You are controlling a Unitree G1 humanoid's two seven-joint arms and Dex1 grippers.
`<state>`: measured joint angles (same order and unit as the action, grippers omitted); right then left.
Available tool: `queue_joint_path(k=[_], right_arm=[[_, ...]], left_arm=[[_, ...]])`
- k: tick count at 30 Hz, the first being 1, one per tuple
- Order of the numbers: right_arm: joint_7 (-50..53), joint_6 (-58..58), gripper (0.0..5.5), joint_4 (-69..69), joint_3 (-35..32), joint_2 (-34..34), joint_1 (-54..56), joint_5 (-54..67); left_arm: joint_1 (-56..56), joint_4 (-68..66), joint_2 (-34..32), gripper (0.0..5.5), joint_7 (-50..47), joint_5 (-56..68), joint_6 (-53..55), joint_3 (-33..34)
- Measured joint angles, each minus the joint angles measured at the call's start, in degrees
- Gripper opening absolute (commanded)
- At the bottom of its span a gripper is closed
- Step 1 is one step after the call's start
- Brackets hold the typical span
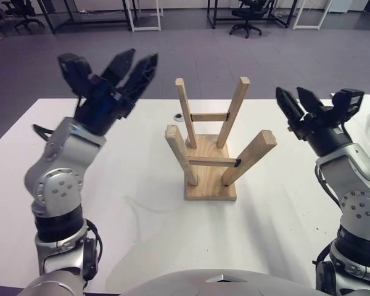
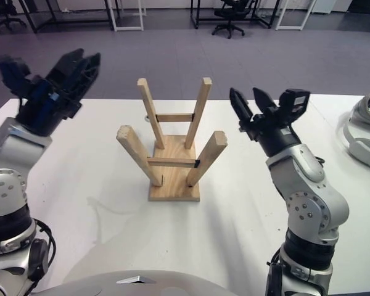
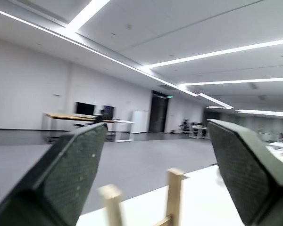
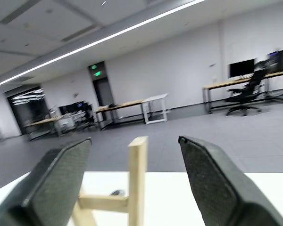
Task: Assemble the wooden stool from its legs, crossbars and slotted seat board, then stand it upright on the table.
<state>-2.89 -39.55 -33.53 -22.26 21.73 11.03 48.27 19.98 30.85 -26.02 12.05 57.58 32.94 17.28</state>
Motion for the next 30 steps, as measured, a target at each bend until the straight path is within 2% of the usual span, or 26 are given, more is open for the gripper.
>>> queue_joint_path(k=[3, 6, 10, 14, 18, 21, 24, 27, 30], right_arm=[[3.39, -0.65, 3.48, -0.22, 0.32, 0.1, -5.26, -4.25], [4.49, -1.23, 3.48, -3.63, 4.42, -0.4, -8.83, -6.74], [8.86, -5.52, 3.48, -9.04, 12.15, -0.42, -6.24, -11.25], [14.47, -18.16, 3.48, -12.72, 17.07, 1.06, -0.07, -14.33], [13.94, -25.1, 3.48, -15.36, 22.61, 2.77, 5.23, -15.77], [12.82, -25.85, 3.48, -16.52, 22.01, 2.89, 5.22, -16.98], [8.45, -21.01, 3.48, -14.1, 18.7, 4.16, 3.95, -18.45], [-3.21, -10.48, 3.48, -4.33, 16.05, 4.08, 3.06, -16.91], [-13.48, -1.59, 3.48, 8.21, 16.91, 4.13, 0.3, -17.67]], left_arm=[[-10.16, 0.9, 0.87, 3.88, -6.77, -8.25, 1.99, -2.64], [-14.73, 2.28, 6.23, 3.88, -12.75, -10.54, 4.04, -7.19], [-8.74, 6.17, 14.28, 3.88, -20.42, -11.03, 6.92, -14.73], [-2.44, 9.71, 16.19, 3.88, -26.58, -13.56, 12.79, -19.34], [-0.81, 9.89, 17.0, 3.88, -27.12, -16.27, 16.73, -24.42], [-4.33, 9.92, 14.93, 3.88, -25.13, -17.84, 16.76, -22.83], [-5.7, 8.36, 10.56, 3.88, -18.77, -17.81, 14.09, -15.96], [-6.61, 8.07, 6.74, 3.88, -7.36, -12.97, 9.56, -9.06], [-13.13, 6.88, -0.91, 3.88, 5.2, -13.64, 7.51, -8.85]])
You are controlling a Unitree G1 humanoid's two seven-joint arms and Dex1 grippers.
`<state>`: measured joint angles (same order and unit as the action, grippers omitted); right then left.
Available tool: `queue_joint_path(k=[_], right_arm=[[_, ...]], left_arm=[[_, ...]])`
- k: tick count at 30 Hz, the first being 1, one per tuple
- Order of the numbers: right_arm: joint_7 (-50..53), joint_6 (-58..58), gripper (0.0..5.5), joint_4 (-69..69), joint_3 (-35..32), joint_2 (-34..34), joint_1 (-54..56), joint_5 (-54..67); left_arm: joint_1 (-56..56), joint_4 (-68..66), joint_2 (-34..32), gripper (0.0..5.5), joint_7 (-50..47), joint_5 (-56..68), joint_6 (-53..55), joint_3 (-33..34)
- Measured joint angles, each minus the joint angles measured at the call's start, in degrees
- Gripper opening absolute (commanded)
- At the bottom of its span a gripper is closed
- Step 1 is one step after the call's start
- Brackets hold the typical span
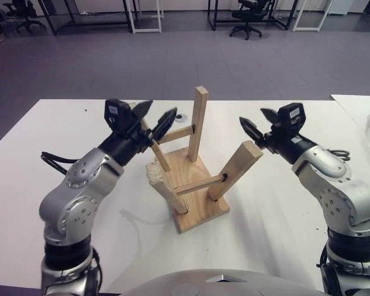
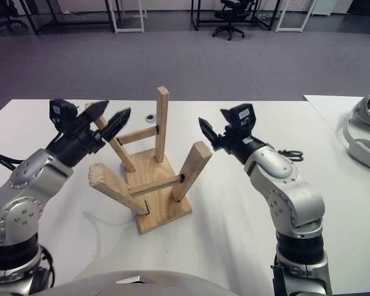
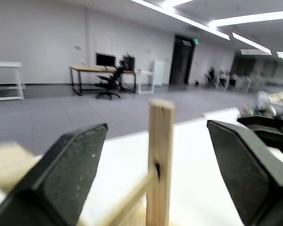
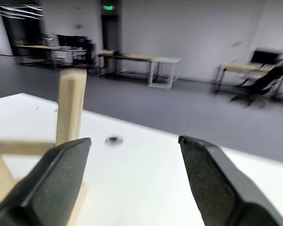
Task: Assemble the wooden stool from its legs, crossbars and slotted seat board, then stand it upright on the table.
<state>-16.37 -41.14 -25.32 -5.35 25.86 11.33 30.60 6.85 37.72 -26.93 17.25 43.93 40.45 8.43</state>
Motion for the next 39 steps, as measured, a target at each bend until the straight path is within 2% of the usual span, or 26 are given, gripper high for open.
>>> queue_joint_path(k=[1, 3, 6, 10, 13, 16, 18, 20, 23, 25, 28, 31, 33, 35, 38, 39], right_arm=[[-1.78, 1.93, 3.48, 2.1, 0.04, -0.01, -0.53, -0.75], [-2.85, 4.28, 3.48, 2.05, -1.6, -1.33, -0.41, 0.76], [-3.15, 3.85, 3.48, -1.73, -7.67, -3.95, 2.34, 12.36], [-1.58, 0.22, 3.48, -5.73, -15.61, 0.48, 12.47, 33.75], [0.91, -2.11, 3.48, -8.14, -15.82, 3.38, 15.83, 42.19], [1.45, -4.64, 3.48, -9.54, -11.72, 5.49, 13.58, 42.89], [0.56, -6.8, 3.48, -9.36, -7.33, 6.73, 8.75, 39.52], [-1.65, -6.13, 3.48, -9.03, -3.5, 8.21, 4.62, 34.18], [-4.18, -1.49, 3.48, -8.72, -1.88, 8.49, 2.58, 29.44], [-4.8, -0.72, 3.48, -8.49, -2.23, 8.35, 2.11, 29.63], [-4.79, -0.7, 3.48, -7.29, -3.71, 6.86, 2.08, 32.91], [-2.44, 0.53, 3.48, -1.27, -9.49, 5.0, 5.07, 37.07], [-2.66, 3.6, 3.48, 5.1, -11.43, 6.07, 6.44, 31.43], [-6.2, 6.81, 3.48, 9.62, -5.89, 8.69, 4.26, 20.67], [-11.98, 10.95, 3.48, 14.75, 6.63, 9.39, -1.89, 7.39], [-13.04, 11.84, 3.48, 15.81, 8.99, 9.23, -2.97, 4.99]], left_arm=[[-1.07, -0.79, -1.89, 3.88, 2.26, -0.42, -0.17, 0.59], [0.58, -1.02, -1.49, 3.88, 2.54, 4.41, -1.23, 4.55], [8.26, 0.65, -0.51, 3.88, -0.88, 21.69, -2.45, 11.14], [11.57, 1.11, -8.91, 3.88, -2.25, 41.63, -1.99, 18.06], [7.42, 4.37, -13.3, 3.88, -0.25, 45.49, -0.64, 18.81], [2.31, 7.92, -13.66, 3.88, -0.02, 44.79, -0.82, 16.03], [-2.04, 9.76, -12.72, 3.88, 0.94, 40.06, -0.95, 11.99], [-7.27, 9.63, -11.79, 3.88, 3.74, 30.13, -2.5, 6.61], [-12.28, 9.0, -9.12, 3.88, 8.93, 16.68, -12.9, 0.21], [-12.0, 8.32, -7.84, 3.88, 9.76, 13.88, -15.86, -1.1], [-7.78, 6.9, -7.81, 3.88, 6.84, 19.17, -14.57, 1.33], [-3.33, 4.31, -9.04, 3.88, 3.77, 33.68, -15.24, 10.11], [-5.36, -2.49, -10.76, 3.88, 6.48, 38.19, -14.4, 16.8], [-10.23, -8.72, -12.24, 3.88, 10.32, 30.99, -13.57, 16.41], [-16.26, -16.91, -14.23, 3.88, 12.33, 11.81, -13.73, 5.21], [-16.84, -18.88, -14.5, 3.88, 12.58, 6.3, -14.13, 1.34]])
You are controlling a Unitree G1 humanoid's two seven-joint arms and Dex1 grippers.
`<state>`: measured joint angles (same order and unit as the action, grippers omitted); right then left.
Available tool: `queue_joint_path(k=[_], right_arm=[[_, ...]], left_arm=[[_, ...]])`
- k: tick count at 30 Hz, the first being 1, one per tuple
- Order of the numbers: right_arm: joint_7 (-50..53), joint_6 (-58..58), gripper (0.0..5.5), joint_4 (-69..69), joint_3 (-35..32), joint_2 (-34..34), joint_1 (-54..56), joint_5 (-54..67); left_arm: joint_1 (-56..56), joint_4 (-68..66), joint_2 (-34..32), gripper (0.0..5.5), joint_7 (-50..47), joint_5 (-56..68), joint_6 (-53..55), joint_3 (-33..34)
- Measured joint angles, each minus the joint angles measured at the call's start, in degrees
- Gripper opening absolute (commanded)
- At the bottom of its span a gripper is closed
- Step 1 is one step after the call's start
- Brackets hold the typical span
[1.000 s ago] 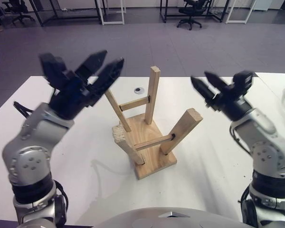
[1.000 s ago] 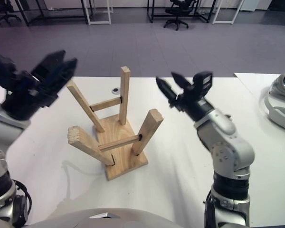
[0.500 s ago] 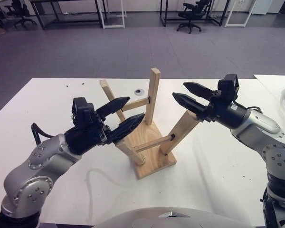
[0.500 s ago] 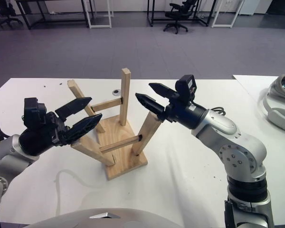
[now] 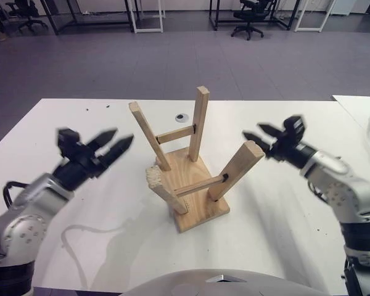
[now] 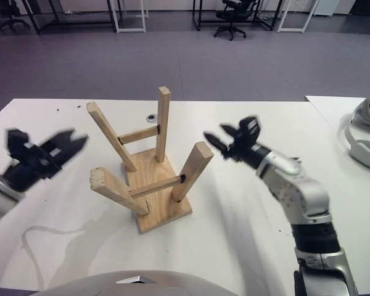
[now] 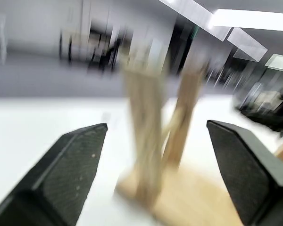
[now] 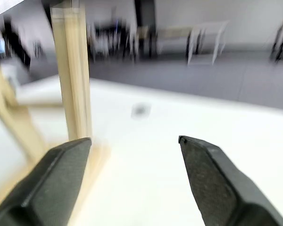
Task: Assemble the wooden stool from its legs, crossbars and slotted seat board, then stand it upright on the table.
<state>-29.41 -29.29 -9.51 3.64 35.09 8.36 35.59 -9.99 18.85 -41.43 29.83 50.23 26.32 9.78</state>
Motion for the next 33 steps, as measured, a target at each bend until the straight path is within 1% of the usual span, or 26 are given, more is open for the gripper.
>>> queue_joint_path(k=[2, 3, 4, 6, 7, 10, 11, 13, 14, 16, 17, 18, 19, 20, 22, 23, 25, 27, 28, 29, 31, 33], right_arm=[[-1.85, 1.63, 3.48, 1.55, 3.78, -0.66, -0.97, -4.17], [-3.02, 2.88, 3.48, 2.53, 5.9, -0.85, -1.59, -7.05], [-4.01, 3.62, 3.48, 3.39, 7.63, -0.89, -1.81, -9.24], [-7.87, 5.18, 3.48, 4.4, 13.85, 1.39, -2.81, -16.29], [-8.83, 5.9, 3.48, 4.43, 15.44, 1.98, -3.66, -18.37], [-12.93, 6.96, 3.48, 2.11, 16.53, 3.1, -4.61, -19.91], [-14.16, 6.58, 3.48, 0.71, 16.74, 3.06, -5.55, -19.65], [-16.59, 4.8, 3.48, -3.63, 17.09, 2.81, -8.29, -17.84], [-16.57, 4.1, 3.48, -4.67, 16.35, 3.15, -9.15, -17.63], [-18.3, 2.47, 3.48, -10.99, 14.25, 4.09, -11.07, -14.37], [-19.38, 2.48, 3.48, -13.9, 12.66, 5.0, -12.27, -12.87], [-20.01, 2.38, 3.48, -14.67, 11.27, 6.33, -13.96, -12.76], [-20.22, 2.24, 3.48, -15.42, 9.52, 7.76, -16.05, -12.69], [-20.52, 2.08, 3.48, -16.17, 6.89, 8.99, -18.4, -11.51], [-21.06, 2.11, 3.48, -15.62, 2.32, 9.94, -21.25, -10.64], [-21.33, 2.89, 3.48, -13.83, 0.84, 9.93, -21.49, -10.19], [-20.79, 5.98, 3.48, -5.06, -1.23, 9.19, -18.5, -11.66], [-18.07, 8.95, 3.48, 4.93, -2.45, 7.42, -12.88, -14.1], [-17.19, 9.85, 3.48, 7.55, -2.8, 6.61, -11.17, -14.76], [-15.43, 11.45, 3.48, 13.02, -3.5, 5.4, -7.52, -15.69], [-12.4, 15.1, 3.48, 24.15, -4.2, 2.15, 0.09, -17.01], [-9.94, 19.13, 3.48, 36.02, -4.62, -0.45, 7.54, -18.97]], left_arm=[[0.48, -3.89, 0.11, 3.88, 0.76, -11.54, -2.1, -8.69], [2.64, -7.11, 0.62, 3.88, 0.83, -19.81, -4.09, -15.06], [4.93, -9.66, 1.37, 3.88, 0.8, -25.05, -5.4, -19.01], [10.47, -14.28, 3.9, 3.88, 0.67, -34.46, -8.67, -25.19], [11.94, -15.21, 4.76, 3.88, 0.68, -36.64, -9.62, -26.4], [16.24, -20.04, 8.81, 3.88, 0.86, -39.81, -10.79, -27.28], [18.69, -23.59, 10.9, 3.88, 1.54, -39.91, -11.92, -27.46], [26.78, -34.7, 17.43, 3.88, 3.03, -40.57, -15.06, -27.39], [29.8, -37.67, 18.76, 3.88, 5.04, -40.7, -17.28, -27.45], [37.25, -47.64, 25.02, 3.88, 13.99, -40.0, -24.53, -28.8], [38.94, -54.23, 25.56, 3.88, 16.61, -40.01, -27.74, -28.54], [40.62, -59.58, 24.53, 3.88, 17.82, -39.9, -31.14, -27.23], [42.46, -65.18, 21.81, 3.88, 18.82, -39.9, -34.5, -25.2], [43.14, -71.32, 17.19, 3.88, 19.35, -41.41, -36.62, -23.0], [41.33, -76.52, 10.67, 3.88, 21.73, -39.68, -38.7, -17.3], [40.59, -76.32, 9.24, 3.88, 23.92, -37.22, -39.16, -14.14], [35.36, -68.77, 7.24, 3.88, 28.29, -32.35, -37.77, -9.43], [27.42, -56.99, 5.84, 3.88, 30.19, -30.06, -34.54, -7.88], [25.04, -53.69, 5.34, 3.88, 30.55, -29.9, -33.44, -7.73], [20.07, -46.99, 4.21, 3.88, 30.98, -29.49, -30.68, -7.28], [11.11, -34.19, 0.12, 3.88, 32.13, -28.48, -24.85, -6.69], [4.99, -23.99, -4.44, 3.88, 32.69, -28.55, -20.37, -6.17]])
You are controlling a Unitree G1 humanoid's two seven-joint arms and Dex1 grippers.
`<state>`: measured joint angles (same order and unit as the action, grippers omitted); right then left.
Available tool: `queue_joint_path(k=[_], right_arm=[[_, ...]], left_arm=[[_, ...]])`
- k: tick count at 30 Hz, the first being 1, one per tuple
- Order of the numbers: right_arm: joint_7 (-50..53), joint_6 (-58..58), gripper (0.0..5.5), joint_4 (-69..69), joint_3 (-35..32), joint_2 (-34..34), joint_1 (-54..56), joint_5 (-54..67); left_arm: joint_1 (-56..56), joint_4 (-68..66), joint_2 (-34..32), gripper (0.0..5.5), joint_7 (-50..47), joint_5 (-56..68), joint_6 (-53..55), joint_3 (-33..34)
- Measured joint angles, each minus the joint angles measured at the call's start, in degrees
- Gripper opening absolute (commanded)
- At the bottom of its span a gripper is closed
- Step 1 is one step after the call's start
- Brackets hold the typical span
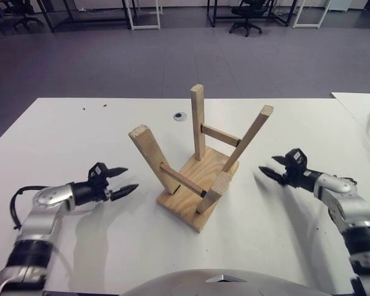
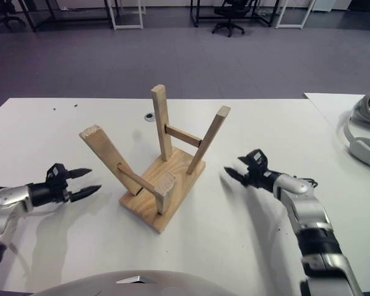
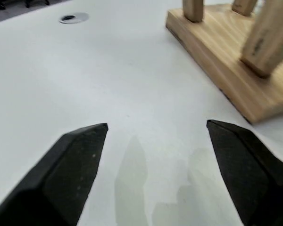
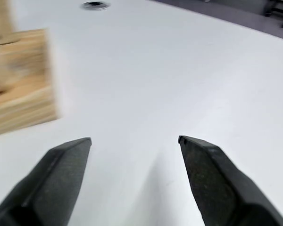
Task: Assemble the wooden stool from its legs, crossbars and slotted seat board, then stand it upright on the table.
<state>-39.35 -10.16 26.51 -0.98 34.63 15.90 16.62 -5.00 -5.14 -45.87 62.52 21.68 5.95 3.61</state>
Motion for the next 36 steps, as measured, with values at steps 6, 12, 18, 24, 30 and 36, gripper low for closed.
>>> queue_joint_path(k=[6, 12, 18, 24, 30, 36], right_arm=[[3.54, 15.54, 3.48, 37.0, 5.16, -10.56, 22.98, -12.25], [-8.27, 24.91, 3.48, 43.9, 8.56, -12.16, 25.57, -17.17], [-15.57, 28.91, 3.48, 35.49, 5.22, -6.48, 15.74, -12.68], [-2.17, 18.25, 3.48, 1.15, 1.36, -7.59, -6.64, -10.06], [11.5, 5.73, 3.48, -18.45, -3.43, -9.85, -19.45, -11.03], [12.82, -4.85, 3.48, -30.0, 0.12, -12.36, -23.97, -9.99]], left_arm=[[-6.44, 21.27, 1.07, 3.88, -7.58, -6.91, 11.69, -10.16], [-4.07, 20.47, 6.6, 3.88, -17.91, -13.54, 12.62, -14.47], [8.94, 1.8, 25.38, 3.88, -32.95, -12.86, 13.8, -9.7], [12.9, -6.42, 27.21, 3.88, -35.2, -15.0, 4.98, -7.67], [-2.15, 9.44, 22.83, 3.88, -38.17, -17.48, 5.56, -4.25], [-5.27, 16.58, 26.3, 3.88, -40.29, -20.26, 10.33, -11.98]])
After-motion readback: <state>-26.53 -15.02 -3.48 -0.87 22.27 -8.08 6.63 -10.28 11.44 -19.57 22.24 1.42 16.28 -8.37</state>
